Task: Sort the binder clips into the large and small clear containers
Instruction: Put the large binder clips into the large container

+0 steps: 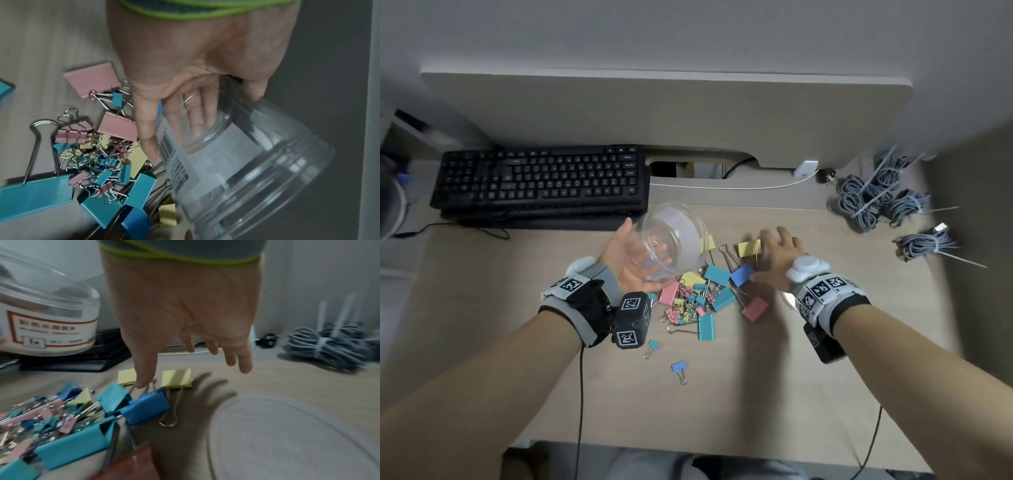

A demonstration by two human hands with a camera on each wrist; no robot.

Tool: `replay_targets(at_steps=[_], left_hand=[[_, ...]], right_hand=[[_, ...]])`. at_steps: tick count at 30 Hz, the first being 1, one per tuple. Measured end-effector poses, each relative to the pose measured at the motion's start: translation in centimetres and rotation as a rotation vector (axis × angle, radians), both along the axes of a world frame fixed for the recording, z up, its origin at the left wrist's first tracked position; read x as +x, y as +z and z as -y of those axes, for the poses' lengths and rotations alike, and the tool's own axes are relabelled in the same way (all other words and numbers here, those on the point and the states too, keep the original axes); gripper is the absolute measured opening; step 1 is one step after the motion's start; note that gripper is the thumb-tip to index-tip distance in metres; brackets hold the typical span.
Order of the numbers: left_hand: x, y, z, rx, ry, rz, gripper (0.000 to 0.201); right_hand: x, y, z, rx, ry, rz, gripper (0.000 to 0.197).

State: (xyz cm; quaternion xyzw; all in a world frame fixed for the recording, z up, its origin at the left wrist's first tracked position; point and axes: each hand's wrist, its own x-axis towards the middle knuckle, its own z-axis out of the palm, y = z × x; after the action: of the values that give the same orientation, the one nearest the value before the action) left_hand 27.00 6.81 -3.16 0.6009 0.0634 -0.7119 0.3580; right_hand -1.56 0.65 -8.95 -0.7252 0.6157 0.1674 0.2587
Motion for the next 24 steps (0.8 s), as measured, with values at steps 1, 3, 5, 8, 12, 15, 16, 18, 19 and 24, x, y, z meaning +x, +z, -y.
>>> replay_targets(at_steps=[1,3,5,8,12,15,16,18,19,24], left_hand=[[0.0,0.1,-0.1,0.000,0.003,0.000,0.077],[0.5,0.3,-0.4,-0.002,0.004,-0.006,0.079],[1.3,0.4,-1.0,0.000,0.010,-0.005,0.079],[2.4,0.4,-1.8,-0.010,0.019,-0.001,0.077],[2.9,0.5,-2.4,0.015,0.036,-0.002,0.075],[3.1,0.4,-2.7,0.034,0.043,0.005,0.074],[3.1,0.3,-2.8,0.034,0.042,0.007,0.073],[3.0,0.4,-2.9,0.035,0.034,0.014,0.071],[3.0,0.4,-2.9,0.037,0.026,0.017,0.070],[2.7,0.3,-3.3,0.029,0.015,0.027,0.066]], right_hand=[[0.9,0.1,0.1,0.016,0.038,0.000,0.094],[2.7,-0.5,-0.2,0.022,0.121,-0.054,0.095],[4.0,-1.9,-0.8,0.033,0.195,-0.112,0.090],[4.9,-2.8,-1.2,0.039,0.183,-0.150,0.075],[5.1,-2.8,-0.5,0.023,0.074,-0.169,0.056],[5.1,-2.6,-0.5,0.035,0.038,-0.187,0.062],[5.0,-2.4,-0.5,0.053,0.040,-0.196,0.063],[5.0,-2.3,-0.8,0.071,0.052,-0.209,0.061],[4.9,-2.5,-1.1,0.045,0.039,-0.204,0.057],[4.5,-3.7,-2.3,-0.069,0.016,-0.228,0.047]])
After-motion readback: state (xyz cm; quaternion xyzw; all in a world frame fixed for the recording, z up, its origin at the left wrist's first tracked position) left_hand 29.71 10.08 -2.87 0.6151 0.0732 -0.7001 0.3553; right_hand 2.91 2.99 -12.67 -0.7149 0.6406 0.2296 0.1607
